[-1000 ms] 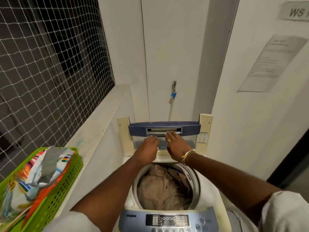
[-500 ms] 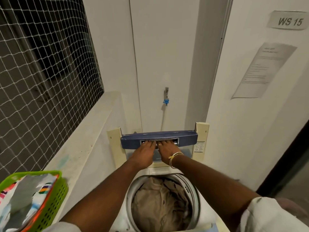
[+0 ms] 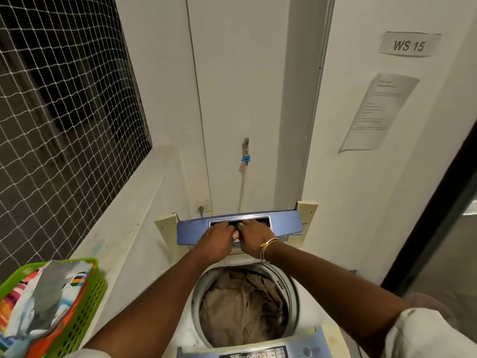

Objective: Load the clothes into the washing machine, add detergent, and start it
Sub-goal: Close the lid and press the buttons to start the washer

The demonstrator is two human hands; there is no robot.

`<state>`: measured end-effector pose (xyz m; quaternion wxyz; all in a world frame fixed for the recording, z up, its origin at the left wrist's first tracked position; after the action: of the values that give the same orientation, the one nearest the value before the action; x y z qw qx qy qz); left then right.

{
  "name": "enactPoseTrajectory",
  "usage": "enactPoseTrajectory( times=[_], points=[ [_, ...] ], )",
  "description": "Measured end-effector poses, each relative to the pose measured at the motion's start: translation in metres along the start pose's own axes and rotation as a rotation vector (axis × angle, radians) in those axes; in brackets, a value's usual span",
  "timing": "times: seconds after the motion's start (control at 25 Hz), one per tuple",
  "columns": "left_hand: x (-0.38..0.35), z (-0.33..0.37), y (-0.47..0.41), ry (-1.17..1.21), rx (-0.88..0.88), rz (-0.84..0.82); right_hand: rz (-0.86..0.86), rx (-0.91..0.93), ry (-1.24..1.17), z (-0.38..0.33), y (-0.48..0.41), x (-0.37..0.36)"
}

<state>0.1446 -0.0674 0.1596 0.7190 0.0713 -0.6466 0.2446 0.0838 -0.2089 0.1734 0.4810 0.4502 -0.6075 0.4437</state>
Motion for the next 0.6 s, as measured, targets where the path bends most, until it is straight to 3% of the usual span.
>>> enactPoseTrajectory(
  times=[0.32, 0.6],
  points=[
    [0.018, 0.040, 0.027, 0.126, 0.092, -0.137, -0.266, -0.131, -0.149, -0.008, 0.042, 0.019],
    [-0.040, 0.064, 0.074, 0.258, 0.214, -0.304, -0.487, -0.188, -0.137, -0.005, 0.089, -0.038]
  ],
)
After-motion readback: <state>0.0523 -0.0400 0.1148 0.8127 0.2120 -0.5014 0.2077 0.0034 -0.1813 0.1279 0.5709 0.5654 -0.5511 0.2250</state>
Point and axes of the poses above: each hand's wrist, its own y-axis away from the middle knuckle, its own x-axis out of the back of the hand, z = x × y, the point moved 1 cm from there along -y, towards the middle knuckle, and after that the axes turned 15 degrees about -x, right-handed, at the moved point
